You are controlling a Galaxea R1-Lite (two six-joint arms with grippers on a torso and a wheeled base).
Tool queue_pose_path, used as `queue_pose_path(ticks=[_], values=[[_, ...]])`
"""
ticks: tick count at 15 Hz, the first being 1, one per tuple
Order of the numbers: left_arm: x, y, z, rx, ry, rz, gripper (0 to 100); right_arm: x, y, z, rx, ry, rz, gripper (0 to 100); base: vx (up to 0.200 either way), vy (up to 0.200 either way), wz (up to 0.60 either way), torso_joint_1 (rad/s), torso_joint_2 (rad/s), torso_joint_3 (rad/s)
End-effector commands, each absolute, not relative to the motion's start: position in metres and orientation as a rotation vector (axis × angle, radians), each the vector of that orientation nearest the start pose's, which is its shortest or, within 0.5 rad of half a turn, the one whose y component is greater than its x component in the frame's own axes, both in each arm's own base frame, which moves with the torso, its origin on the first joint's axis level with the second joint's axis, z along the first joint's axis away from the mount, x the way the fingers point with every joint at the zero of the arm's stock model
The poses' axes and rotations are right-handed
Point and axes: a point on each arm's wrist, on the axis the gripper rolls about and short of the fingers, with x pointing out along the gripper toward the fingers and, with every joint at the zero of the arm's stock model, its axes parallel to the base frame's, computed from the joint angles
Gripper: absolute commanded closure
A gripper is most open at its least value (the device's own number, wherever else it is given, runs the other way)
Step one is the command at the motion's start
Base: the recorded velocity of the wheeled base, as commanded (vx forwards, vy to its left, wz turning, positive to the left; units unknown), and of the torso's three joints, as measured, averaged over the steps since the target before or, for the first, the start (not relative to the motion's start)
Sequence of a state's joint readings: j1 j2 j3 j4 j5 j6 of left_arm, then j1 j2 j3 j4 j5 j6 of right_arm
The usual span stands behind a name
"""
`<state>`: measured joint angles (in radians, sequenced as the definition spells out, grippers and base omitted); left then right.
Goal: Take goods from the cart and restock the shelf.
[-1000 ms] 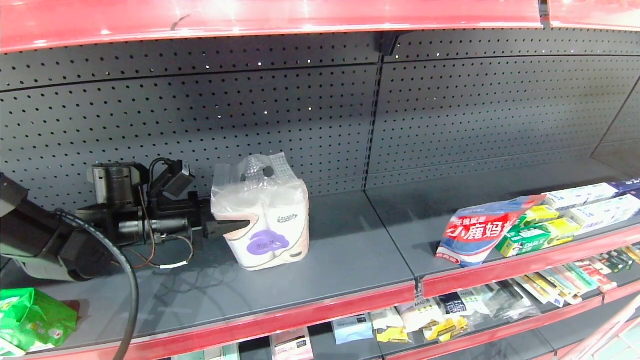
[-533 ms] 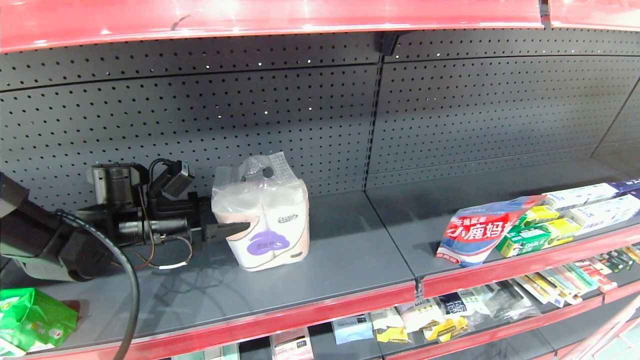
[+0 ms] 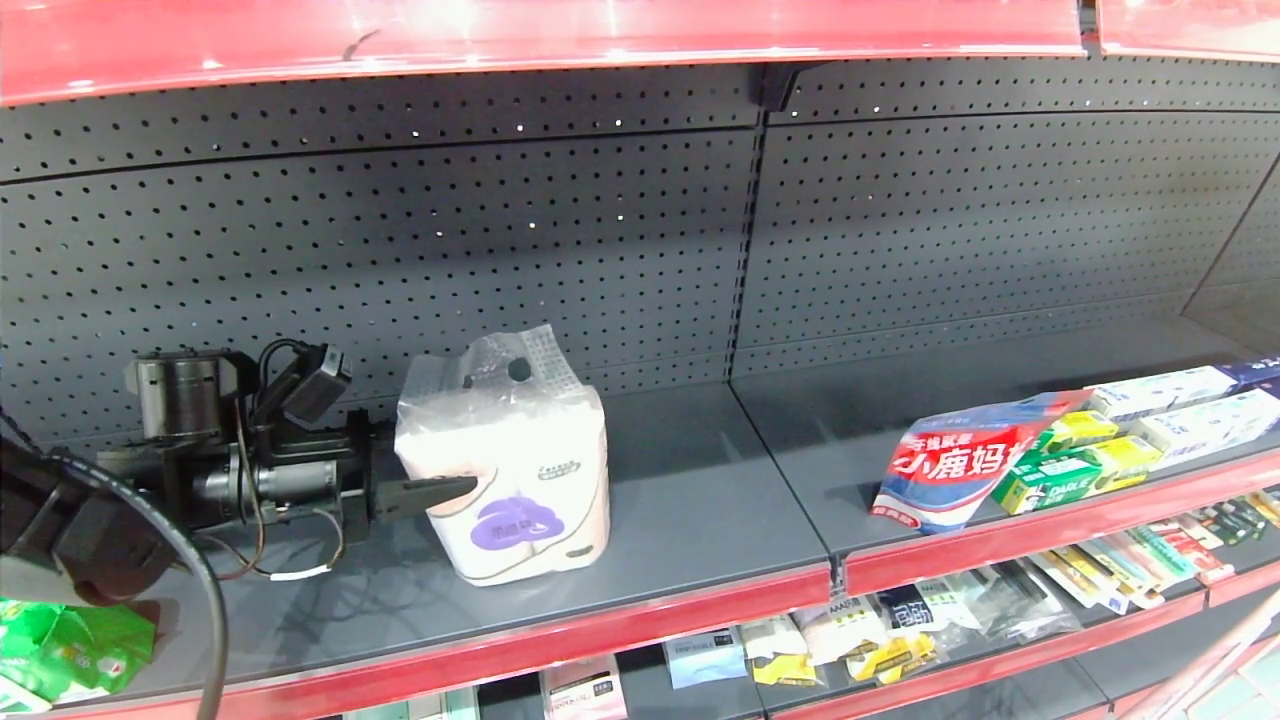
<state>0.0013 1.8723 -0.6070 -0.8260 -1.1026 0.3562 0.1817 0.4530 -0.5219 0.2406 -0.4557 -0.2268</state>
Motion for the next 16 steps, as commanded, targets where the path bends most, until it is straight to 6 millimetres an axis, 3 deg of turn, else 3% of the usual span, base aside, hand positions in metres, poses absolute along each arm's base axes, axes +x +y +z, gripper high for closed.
queue_pose_path(ticks=[1, 4, 8, 13, 16], values=[[0.285, -0.011, 0.104, 0.069, 0.202, -1.106, 100, 0.001, -0.01, 0.201, -0.282, 0.201, -0.252, 100, 0.0, 0.0, 0.0, 0.0, 0.0, 0.0], [0.274, 0.001, 0.095, 0.059, 0.207, -1.107, 100, 0.003, -0.01, 0.2, -0.284, 0.21, -0.249, 100, 0.0, 0.0, 0.0, 0.0, 0.0, 0.0], [0.268, 0.002, 0.089, 0.043, 0.227, -1.114, 100, 0.003, -0.009, 0.199, -0.286, 0.214, -0.249, 100, 0.0, 0.0, 0.0, 0.0, 0.0, 0.0], [0.28, -0.004, 0.107, 0.066, 0.175, -1.13, 100, 0.003, -0.009, 0.197, -0.287, 0.22, -0.247, 100, 0.0, 0.0, 0.0, 0.0, 0.0, 0.0], [0.273, -0.008, 0.121, 0.029, 0.175, -1.141, 100, 0.003, -0.009, 0.197, -0.287, 0.22, -0.247, 100, 0.0, 0.0, 0.0, 0.0, 0.0, 0.0]])
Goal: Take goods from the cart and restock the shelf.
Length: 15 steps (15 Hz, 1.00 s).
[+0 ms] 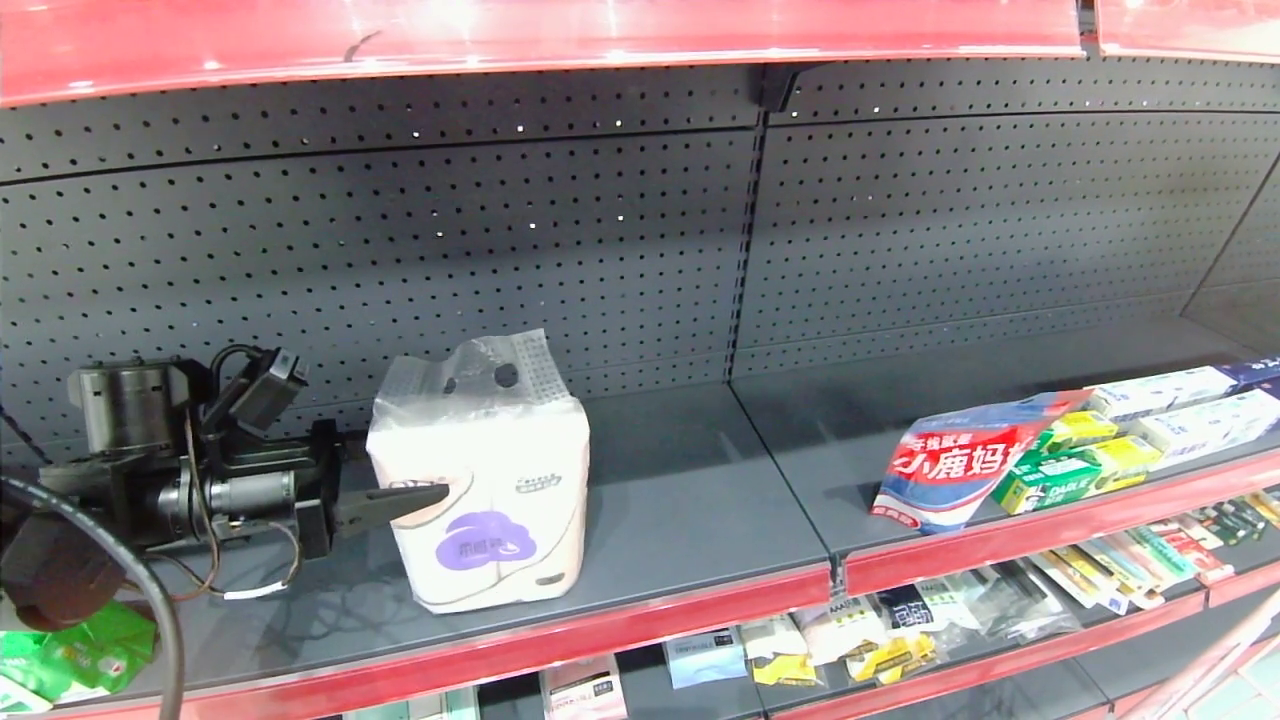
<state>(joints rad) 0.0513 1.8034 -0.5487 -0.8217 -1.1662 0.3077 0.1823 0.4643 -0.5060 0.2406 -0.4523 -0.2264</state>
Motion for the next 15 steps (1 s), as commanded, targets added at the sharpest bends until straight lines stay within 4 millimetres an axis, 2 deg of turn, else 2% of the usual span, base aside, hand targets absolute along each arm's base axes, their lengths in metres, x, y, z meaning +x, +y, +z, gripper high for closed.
queue_pose_path(ticks=[1, 15], values=[[0.272, -0.008, 0.12, 0.025, 0.172, -1.152, 100, 0.003, -0.009, 0.197, -0.287, 0.22, -0.245, 100, 0.0, 0.0, 0.0, 0.0, 0.0, 0.0], [0.256, -0.004, 0.103, 0.02, 0.199, -1.169, 100, 0.003, -0.01, 0.199, -0.285, 0.213, -0.248, 100, 0.0, 0.0, 0.0, 0.0, 0.0, 0.0]])
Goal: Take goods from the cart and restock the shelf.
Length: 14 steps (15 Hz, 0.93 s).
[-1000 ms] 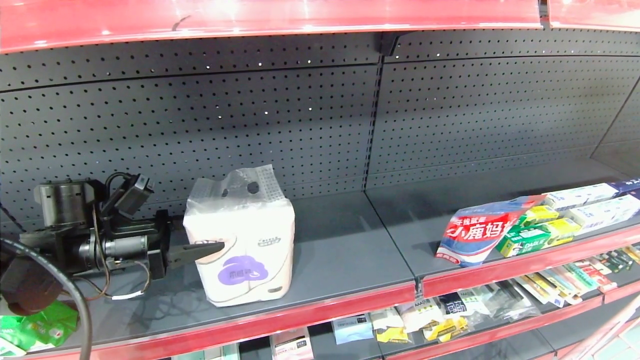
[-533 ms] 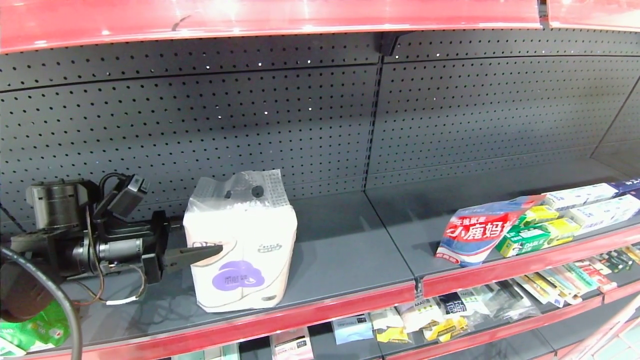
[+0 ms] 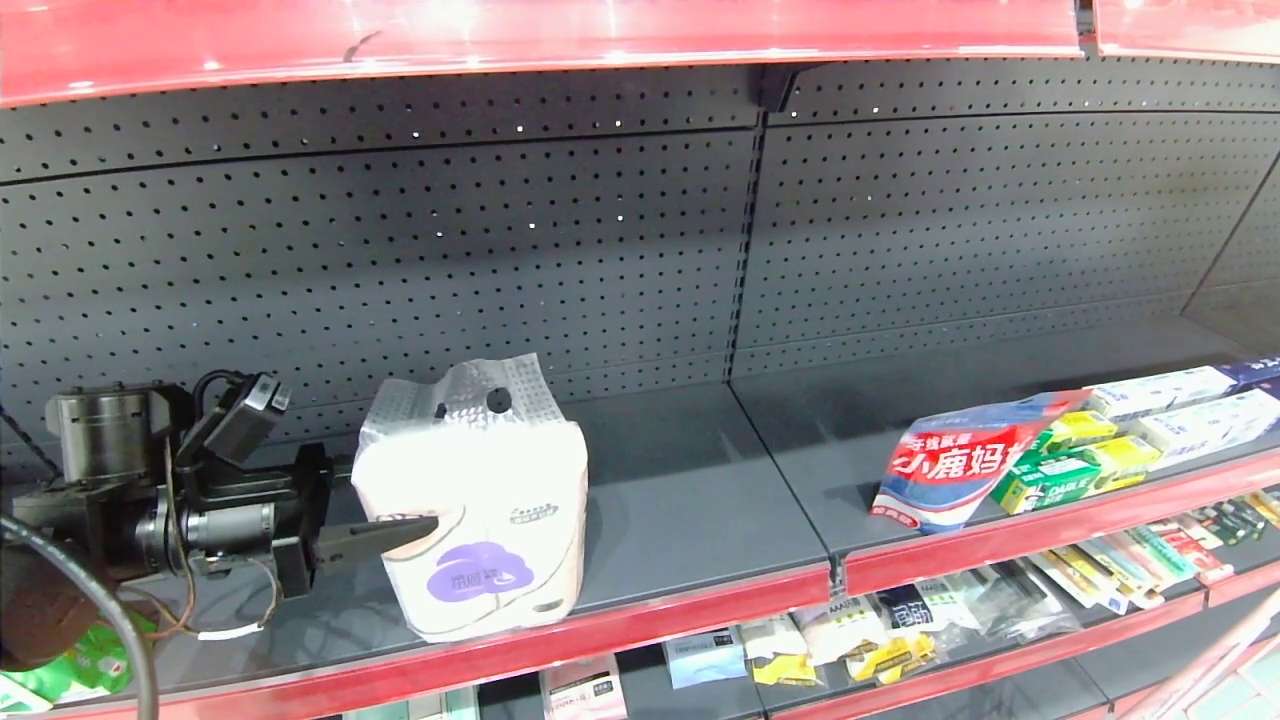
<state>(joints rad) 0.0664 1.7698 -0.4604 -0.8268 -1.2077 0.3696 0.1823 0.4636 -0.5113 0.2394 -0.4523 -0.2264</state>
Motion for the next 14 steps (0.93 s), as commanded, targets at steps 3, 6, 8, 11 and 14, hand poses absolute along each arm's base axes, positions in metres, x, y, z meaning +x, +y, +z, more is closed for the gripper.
queue_pose_path(ticks=[3, 6, 8, 11, 14], values=[[0.256, -0.004, 0.101, 0.038, 0.19, -1.176, 100, 0.003, -0.01, 0.199, -0.285, 0.211, -0.248, 100, 0.0, 0.0, 0.0, 0.0, 0.0, 0.0], [0.251, -0.004, 0.096, 0.027, 0.207, -1.176, 100, 0.003, -0.01, 0.199, -0.283, 0.211, -0.248, 100, 0.0, 0.0, 0.0, 0.0, 0.0, 0.0], [0.25, -0.003, 0.096, 0.027, 0.208, -1.174, 100, 0.003, -0.01, 0.199, -0.284, 0.213, -0.248, 100, 0.0, 0.0, 0.0, 0.0, 0.0, 0.0], [0.25, -0.002, 0.095, 0.025, 0.208, -1.17, 100, 0.003, -0.01, 0.198, -0.284, 0.214, -0.249, 100, 0.0, 0.0, 0.0, 0.0, 0.0, 0.0], [0.246, -0.002, 0.092, 0.007, 0.22, -1.181, 100, 0.003, -0.009, 0.198, -0.286, 0.216, -0.25, 100, 0.0, 0.0, 0.0, 0.0, 0.0, 0.0]])
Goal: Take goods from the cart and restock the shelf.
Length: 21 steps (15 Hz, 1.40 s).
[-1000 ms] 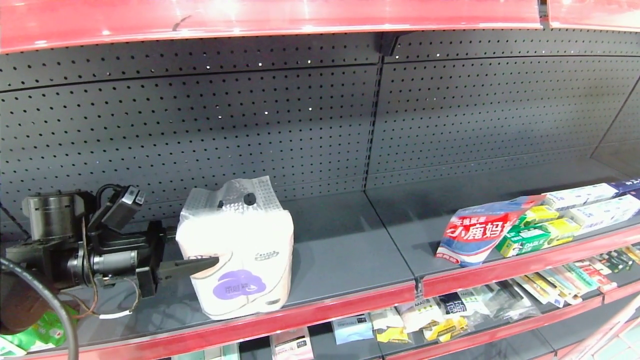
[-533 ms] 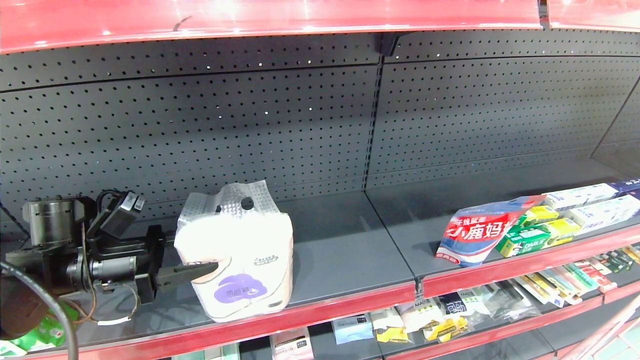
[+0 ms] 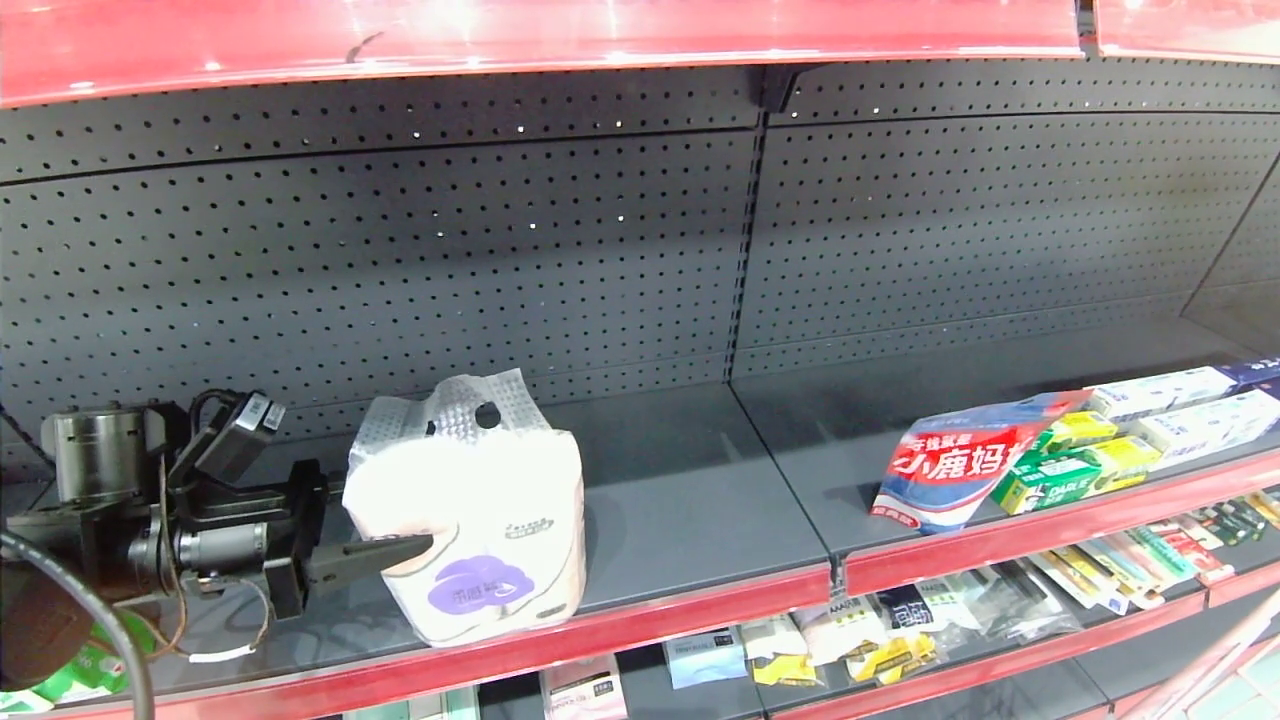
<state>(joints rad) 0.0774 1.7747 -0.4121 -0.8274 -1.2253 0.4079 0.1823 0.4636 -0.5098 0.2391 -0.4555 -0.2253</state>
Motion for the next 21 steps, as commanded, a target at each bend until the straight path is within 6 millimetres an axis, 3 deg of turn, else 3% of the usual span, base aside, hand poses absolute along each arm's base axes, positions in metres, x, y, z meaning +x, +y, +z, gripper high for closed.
queue_pose_path(ticks=[1, 21], values=[[0.244, -0.001, 0.09, 0.001, 0.229, -1.174, 100, 0.003, -0.009, 0.198, -0.285, 0.217, -0.25, 100, 0.0, 0.0, 0.0, 0.0, 0.0, 0.0], [0.221, -0.002, 0.094, 0.002, 0.251, -1.135, 100, 0.006, -0.009, 0.197, -0.283, 0.233, -0.249, 100, 0.0, 0.0, 0.0, 0.0, 0.0, 0.0]])
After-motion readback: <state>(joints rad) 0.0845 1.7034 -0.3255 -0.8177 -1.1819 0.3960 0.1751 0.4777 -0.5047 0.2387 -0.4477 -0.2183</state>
